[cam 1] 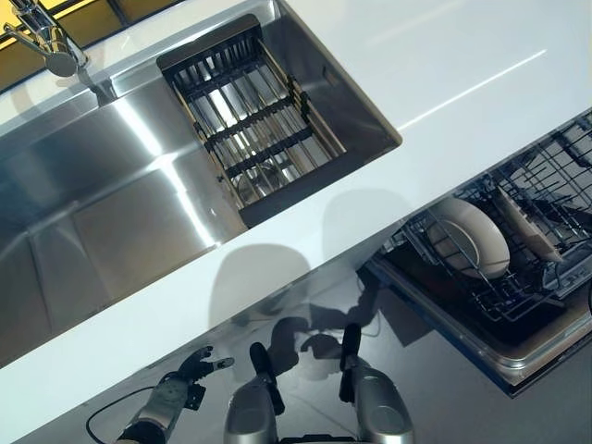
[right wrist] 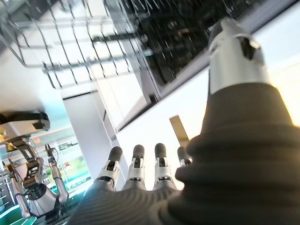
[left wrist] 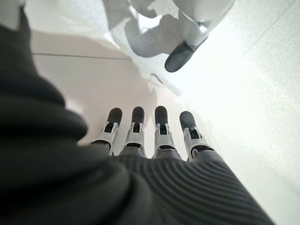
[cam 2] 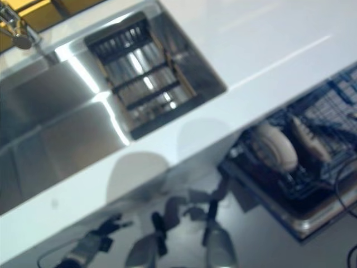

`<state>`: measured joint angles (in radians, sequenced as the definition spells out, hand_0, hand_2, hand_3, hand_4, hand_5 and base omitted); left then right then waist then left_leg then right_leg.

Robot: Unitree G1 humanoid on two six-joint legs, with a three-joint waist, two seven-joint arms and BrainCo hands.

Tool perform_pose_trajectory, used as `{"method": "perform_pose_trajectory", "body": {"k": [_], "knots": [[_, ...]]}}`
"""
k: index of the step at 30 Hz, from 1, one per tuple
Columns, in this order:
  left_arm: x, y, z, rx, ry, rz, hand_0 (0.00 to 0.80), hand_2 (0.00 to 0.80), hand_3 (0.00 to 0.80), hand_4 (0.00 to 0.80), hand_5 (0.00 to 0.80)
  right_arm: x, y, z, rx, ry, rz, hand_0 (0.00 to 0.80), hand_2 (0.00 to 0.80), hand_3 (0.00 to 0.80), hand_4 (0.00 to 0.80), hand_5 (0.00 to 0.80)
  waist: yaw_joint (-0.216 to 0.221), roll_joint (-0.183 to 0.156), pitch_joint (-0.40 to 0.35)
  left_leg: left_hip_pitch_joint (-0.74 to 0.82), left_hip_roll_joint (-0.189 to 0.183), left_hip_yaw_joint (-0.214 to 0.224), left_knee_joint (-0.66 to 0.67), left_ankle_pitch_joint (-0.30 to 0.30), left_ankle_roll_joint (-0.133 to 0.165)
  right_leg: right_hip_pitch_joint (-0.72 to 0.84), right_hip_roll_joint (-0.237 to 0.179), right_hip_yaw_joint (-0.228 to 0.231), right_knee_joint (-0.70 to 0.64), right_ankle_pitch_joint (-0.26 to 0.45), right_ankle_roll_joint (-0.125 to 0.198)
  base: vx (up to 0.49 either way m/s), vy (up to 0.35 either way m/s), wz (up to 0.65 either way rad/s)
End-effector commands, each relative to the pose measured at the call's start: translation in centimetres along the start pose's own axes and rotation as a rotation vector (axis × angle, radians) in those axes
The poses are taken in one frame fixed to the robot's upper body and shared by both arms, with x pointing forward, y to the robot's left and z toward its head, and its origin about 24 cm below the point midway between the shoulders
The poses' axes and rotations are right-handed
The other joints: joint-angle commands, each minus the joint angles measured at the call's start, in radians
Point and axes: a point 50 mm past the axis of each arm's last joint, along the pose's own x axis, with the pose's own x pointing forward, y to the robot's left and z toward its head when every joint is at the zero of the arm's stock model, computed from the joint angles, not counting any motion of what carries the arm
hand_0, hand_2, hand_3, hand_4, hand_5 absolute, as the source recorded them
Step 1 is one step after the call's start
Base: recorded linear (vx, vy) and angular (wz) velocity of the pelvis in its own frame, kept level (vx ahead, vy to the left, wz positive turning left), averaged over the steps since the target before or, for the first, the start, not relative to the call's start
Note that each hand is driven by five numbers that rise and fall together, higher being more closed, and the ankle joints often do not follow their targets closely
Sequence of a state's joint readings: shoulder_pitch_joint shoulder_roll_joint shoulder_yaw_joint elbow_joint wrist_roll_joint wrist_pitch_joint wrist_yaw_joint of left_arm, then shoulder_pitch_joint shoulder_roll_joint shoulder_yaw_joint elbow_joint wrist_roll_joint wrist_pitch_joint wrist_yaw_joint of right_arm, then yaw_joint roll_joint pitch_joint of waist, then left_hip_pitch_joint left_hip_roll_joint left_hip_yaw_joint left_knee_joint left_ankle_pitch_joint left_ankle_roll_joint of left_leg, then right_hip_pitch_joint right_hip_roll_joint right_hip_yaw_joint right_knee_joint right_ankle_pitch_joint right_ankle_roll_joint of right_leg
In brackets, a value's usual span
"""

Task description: Take plates into dishwasher

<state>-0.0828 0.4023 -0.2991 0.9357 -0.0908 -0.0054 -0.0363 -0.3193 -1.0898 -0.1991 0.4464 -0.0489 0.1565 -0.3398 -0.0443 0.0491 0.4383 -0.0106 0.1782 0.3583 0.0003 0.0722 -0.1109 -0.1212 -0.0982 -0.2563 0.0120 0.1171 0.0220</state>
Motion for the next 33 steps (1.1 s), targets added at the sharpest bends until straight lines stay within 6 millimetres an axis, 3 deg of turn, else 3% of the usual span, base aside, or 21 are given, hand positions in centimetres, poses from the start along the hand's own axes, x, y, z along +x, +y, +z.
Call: {"method": "perform_pose_trajectory", "body": {"k": [1,14,17,26,33], "knots": [[-0.6,0.6,-2.7,0.068,0.097,0.025,0.0,0.0,0.0,0.0,0.0,0.3,-2.0,1.2,0.045,-0.083,-0.096,0.0,0.0,0.0,0.0,0.0,-0.005,-0.067,-0.07,-0.106,0.016,-0.013,-0.005,0.063,0.0,0.071,-0.016,-0.05,0.029,-0.113,0.028,-0.002,0.032,-0.04],[-0.8,0.4,-3.4,0.053,0.131,0.027,0.0,0.0,0.0,0.0,0.0,0.2,-4.0,0.1,0.185,-0.032,-0.211,0.0,0.0,0.0,0.0,0.0,-0.019,-0.097,-0.115,-0.059,-0.001,-0.004,0.001,0.017,0.014,0.096,-0.006,-0.026,-0.035,-0.079,0.043,0.003,0.028,-0.06],[-0.9,0.2,-3.8,0.04,0.149,0.024,0.0,0.0,0.0,0.0,0.0,-0.1,-3.9,-1.2,0.242,0.044,-0.213,0.0,0.0,0.0,0.0,0.0,-0.029,-0.099,-0.139,-0.042,-0.001,0.005,0.0,0.008,0.014,0.107,-0.007,-0.019,-0.044,-0.078,0.046,0.036,0.041,-0.03],[-0.9,-0.2,-4.6,0.04,0.182,0.02,0.0,0.0,0.0,0.0,0.0,-2.4,-1.7,-8.2,0.508,0.412,-0.193,0.0,0.0,0.0,0.0,0.0,-0.063,-0.089,-0.203,0.018,0.014,0.052,0.0,-0.016,0.004,0.134,-0.019,-0.002,-0.06,-0.074,0.048,0.045,0.006,-0.09],[-0.8,-0.3,-4.6,0.048,0.185,0.007,0.0,0.0,0.0,0.0,0.0,-4.8,0.4,-11.5,0.553,0.589,-0.232,0.0,0.0,0.0,0.0,0.0,-0.096,-0.05,-0.229,0.051,0.018,0.086,-0.015,-0.016,-0.002,0.126,-0.029,0.012,-0.038,-0.086,0.045,0.02,-0.026,-0.22]]}}
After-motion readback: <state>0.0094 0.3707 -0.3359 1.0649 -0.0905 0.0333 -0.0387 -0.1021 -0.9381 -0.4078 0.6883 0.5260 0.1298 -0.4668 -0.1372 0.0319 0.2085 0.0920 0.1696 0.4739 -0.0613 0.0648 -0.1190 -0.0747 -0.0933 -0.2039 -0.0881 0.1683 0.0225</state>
